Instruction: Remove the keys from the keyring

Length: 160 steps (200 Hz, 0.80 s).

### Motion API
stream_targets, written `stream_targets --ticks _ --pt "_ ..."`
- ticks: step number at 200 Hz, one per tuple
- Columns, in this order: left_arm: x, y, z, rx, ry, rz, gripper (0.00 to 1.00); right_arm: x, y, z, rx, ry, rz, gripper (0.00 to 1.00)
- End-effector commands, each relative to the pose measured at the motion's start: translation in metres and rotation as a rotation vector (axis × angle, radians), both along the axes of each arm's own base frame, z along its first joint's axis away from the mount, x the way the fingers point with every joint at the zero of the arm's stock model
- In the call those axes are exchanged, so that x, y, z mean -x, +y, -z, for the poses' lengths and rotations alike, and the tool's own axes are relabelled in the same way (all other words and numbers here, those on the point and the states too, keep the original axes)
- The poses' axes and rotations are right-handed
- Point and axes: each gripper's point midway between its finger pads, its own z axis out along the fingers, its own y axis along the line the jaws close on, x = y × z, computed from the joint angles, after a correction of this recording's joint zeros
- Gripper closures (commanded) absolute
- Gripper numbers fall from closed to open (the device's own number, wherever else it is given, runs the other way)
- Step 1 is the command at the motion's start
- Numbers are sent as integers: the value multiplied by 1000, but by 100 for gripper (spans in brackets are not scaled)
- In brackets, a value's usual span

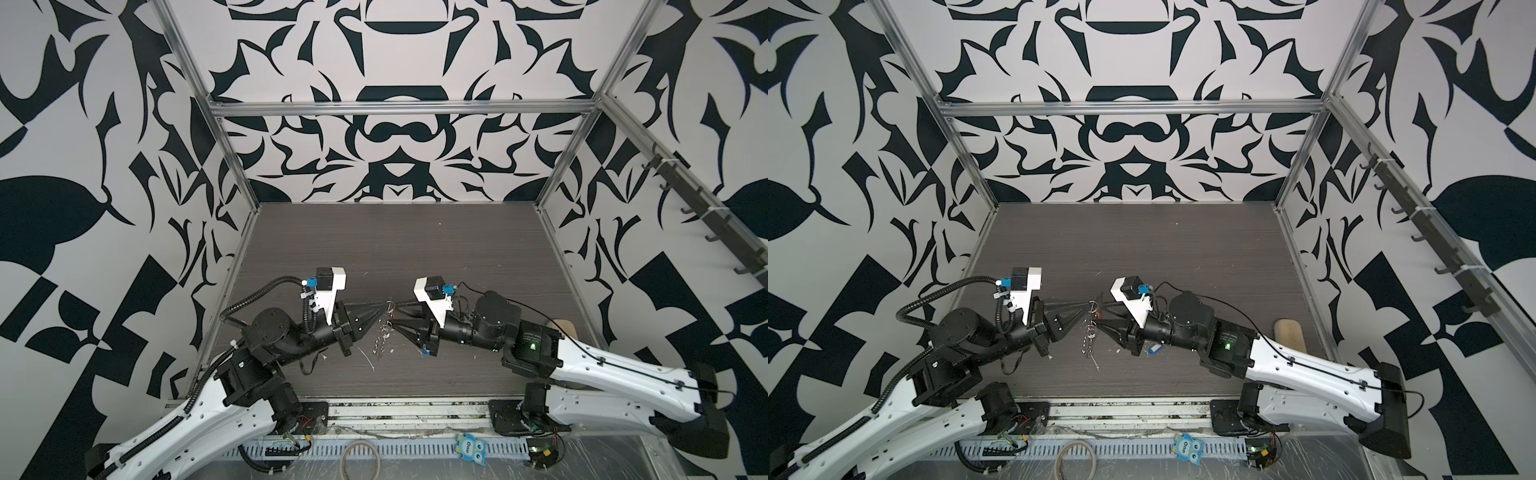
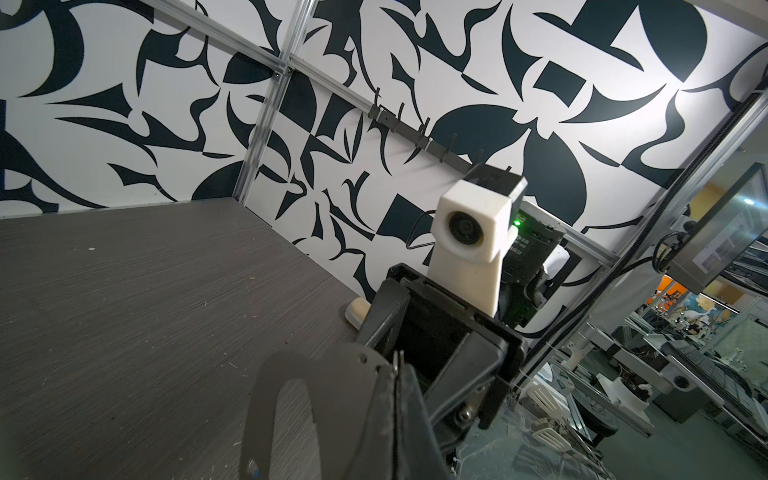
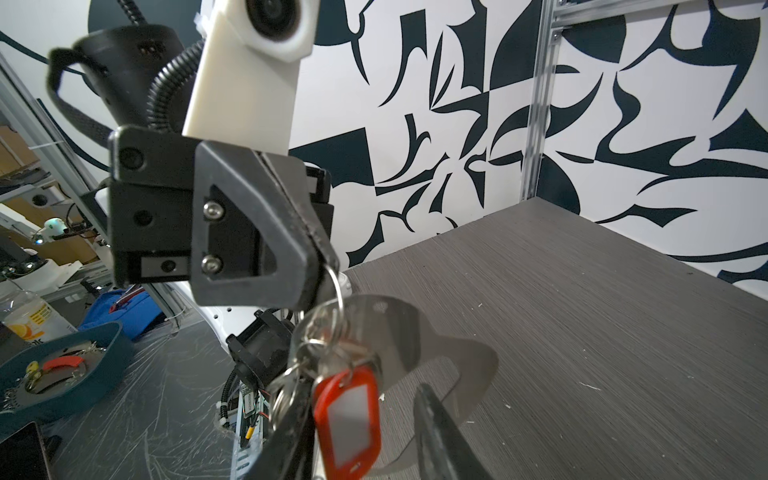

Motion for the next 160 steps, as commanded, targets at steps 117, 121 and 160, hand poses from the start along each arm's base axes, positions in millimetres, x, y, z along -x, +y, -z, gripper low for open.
stream_targets --ticks 117,121,160 --pt "8 4 -3 -19 -10 24 100 3 -11 -35 -31 -40 18 100" --pt "9 3 -3 -23 -12 30 100 3 -11 -35 -23 -41 18 100" --pt "18 2 3 -88 -26 74 100 8 -16 -30 64 -33 -4 100"
